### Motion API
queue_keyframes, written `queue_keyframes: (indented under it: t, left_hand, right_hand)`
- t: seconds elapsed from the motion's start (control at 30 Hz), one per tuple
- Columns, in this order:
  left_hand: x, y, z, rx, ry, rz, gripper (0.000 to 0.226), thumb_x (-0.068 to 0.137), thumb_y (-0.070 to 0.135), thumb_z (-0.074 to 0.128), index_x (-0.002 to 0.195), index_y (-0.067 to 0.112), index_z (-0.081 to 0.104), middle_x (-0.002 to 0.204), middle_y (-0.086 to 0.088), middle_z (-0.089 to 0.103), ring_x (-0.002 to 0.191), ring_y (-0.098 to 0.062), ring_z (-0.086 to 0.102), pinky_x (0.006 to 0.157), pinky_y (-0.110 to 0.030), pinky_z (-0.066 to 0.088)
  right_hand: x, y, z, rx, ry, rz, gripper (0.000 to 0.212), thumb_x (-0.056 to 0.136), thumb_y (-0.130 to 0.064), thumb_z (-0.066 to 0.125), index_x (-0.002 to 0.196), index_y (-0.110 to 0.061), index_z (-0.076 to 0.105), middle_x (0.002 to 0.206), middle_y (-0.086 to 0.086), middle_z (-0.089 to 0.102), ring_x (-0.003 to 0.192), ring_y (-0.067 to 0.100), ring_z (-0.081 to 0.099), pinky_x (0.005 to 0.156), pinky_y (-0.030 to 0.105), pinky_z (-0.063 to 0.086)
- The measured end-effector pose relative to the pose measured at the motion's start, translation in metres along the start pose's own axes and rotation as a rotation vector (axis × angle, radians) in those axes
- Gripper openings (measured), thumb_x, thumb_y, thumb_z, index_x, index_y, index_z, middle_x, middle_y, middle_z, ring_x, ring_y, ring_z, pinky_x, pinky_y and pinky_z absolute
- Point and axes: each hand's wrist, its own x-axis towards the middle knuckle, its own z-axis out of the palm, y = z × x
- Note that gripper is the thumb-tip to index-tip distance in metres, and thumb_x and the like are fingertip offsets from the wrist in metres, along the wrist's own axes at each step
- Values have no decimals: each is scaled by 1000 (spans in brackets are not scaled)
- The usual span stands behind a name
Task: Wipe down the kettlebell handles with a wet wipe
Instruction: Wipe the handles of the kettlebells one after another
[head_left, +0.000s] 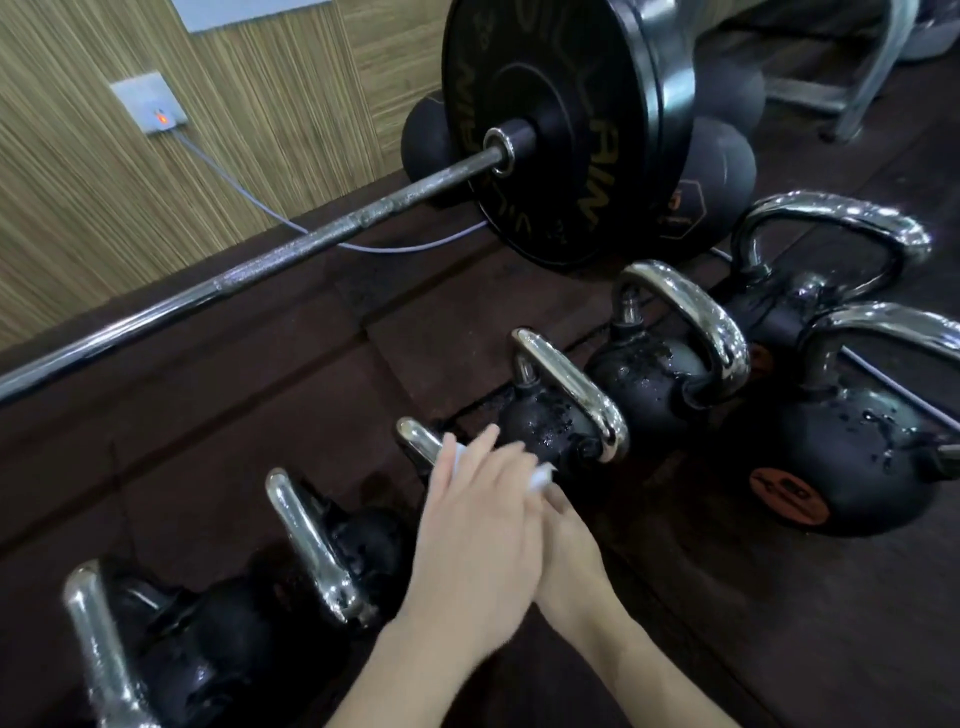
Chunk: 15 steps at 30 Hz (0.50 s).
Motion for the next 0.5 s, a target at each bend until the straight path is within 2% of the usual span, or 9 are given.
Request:
queue_keyframes:
  t: [0.07,0.1,0.17,0.23,0.27,0.3,0.4,0.47,0.5]
  left_hand:
    - [29,-15,-9,-63,-32,-147,57,103,26,13,140,33,56,140,17,58,155,-17,25,129,-42,0]
    - [44,-23,-13,-123,-47,-227,56,105,24,13,141,32,55,139,15,59,154,-19,27,129,-45,1]
    - [72,-32,-27,-289,-50,-376,48,108,21,21,140,25,57,137,4,61,145,-26,42,124,-49,18]
    - [93,-32,-45,-544,20,-503,40,111,24,29,132,13,61,123,-5,64,121,-29,56,101,-44,39]
    - [100,-30,-50,-654,59,-568,38,111,28,31,127,13,62,116,-3,63,111,-26,57,91,-39,39]
    - [109,-28,-51,-704,70,-606,38,110,30,31,126,14,61,114,-2,63,107,-25,56,88,-37,39]
    - [145,-20,-37,-842,57,-689,40,108,30,32,126,10,62,118,-12,67,106,-33,62,90,-42,48]
    - [163,-15,-21,-986,1,-796,42,106,34,36,126,7,62,108,-14,67,90,-30,64,79,-36,50]
    - [170,-11,-14,-1116,-37,-857,47,105,40,37,131,9,61,110,-14,67,92,-29,66,82,-34,51]
  right_hand:
    - [-1,1,-11,13,-45,-8,73,66,-50,82,133,-31,59,125,-24,50,112,-3,57,93,9,43]
    - [-4,2,-19,-6,-82,-19,84,62,-56,86,137,-34,56,130,-25,48,118,-4,54,100,14,44]
    - [-5,7,-35,-75,-61,-44,83,62,-63,87,134,-35,59,130,-26,48,119,-4,52,103,19,46]
    - [-7,19,-48,-64,35,-54,70,63,-65,86,119,-29,67,121,-25,53,112,-4,57,94,17,50]
    - [-6,23,-54,-60,103,-52,66,62,-65,85,112,-26,68,116,-25,55,108,-5,59,90,15,51]
    - [-2,27,-61,-61,170,-39,64,61,-63,85,109,-25,66,113,-25,54,105,-7,59,88,15,51]
    - [14,30,-78,-39,259,32,71,59,-55,90,116,-29,59,116,-26,51,107,-5,58,91,20,52]
    - [28,31,-81,-6,257,22,85,57,-46,96,130,-30,54,129,-20,52,117,-1,55,97,25,49]
    - [34,32,-82,8,236,21,92,57,-44,96,137,-30,53,136,-19,50,124,1,52,101,26,48]
